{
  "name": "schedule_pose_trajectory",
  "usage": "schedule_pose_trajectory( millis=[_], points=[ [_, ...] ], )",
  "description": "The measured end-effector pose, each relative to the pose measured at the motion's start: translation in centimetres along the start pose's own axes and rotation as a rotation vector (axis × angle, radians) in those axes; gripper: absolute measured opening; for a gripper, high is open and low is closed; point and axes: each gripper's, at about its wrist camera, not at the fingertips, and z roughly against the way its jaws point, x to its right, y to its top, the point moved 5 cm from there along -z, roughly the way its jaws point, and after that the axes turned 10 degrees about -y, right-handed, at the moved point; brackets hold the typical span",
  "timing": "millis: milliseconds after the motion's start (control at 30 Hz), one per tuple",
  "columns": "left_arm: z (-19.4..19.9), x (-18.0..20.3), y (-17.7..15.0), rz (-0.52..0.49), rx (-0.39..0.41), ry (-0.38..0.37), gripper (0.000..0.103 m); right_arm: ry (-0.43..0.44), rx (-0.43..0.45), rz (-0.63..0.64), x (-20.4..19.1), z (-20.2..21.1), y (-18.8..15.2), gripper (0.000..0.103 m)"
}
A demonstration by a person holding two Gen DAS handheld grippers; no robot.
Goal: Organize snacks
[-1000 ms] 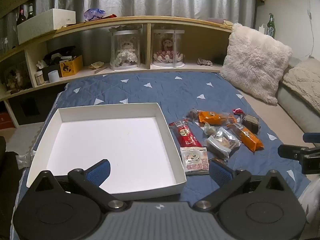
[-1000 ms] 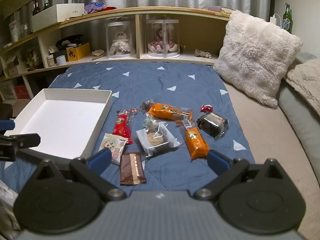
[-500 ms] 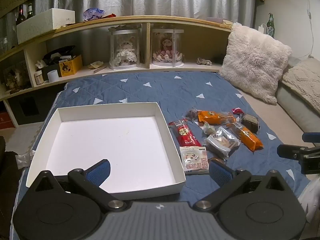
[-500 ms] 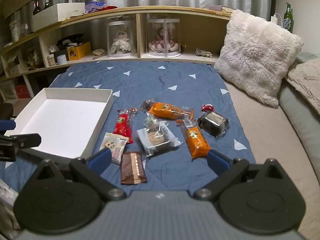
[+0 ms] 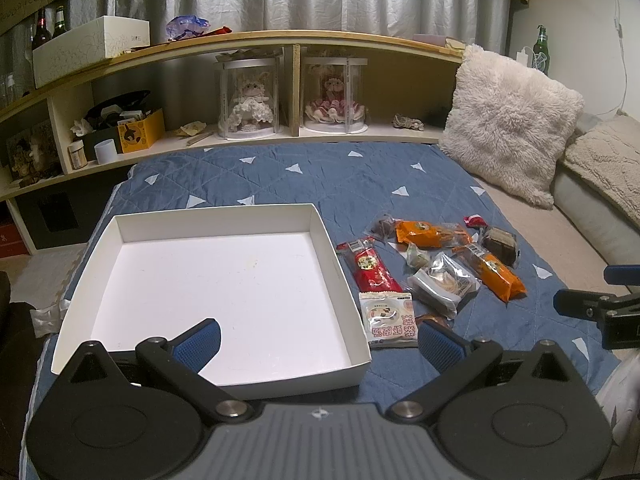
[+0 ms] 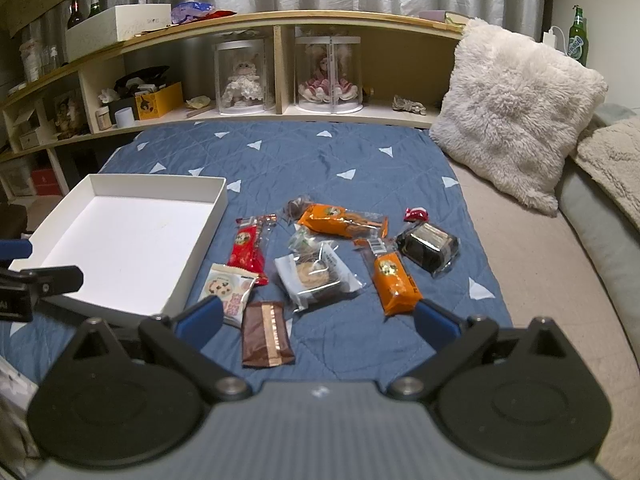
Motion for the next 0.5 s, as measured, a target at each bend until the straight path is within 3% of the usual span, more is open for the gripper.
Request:
schedule_pose_trajectory(
  millis=[500],
  points=[
    [-0.3,0.3,-0.36,0.0,-0.001,-0.001,0.103,0.001,-0.002,0.0,-0.01,-0.06,0.02,0.102]
  ],
)
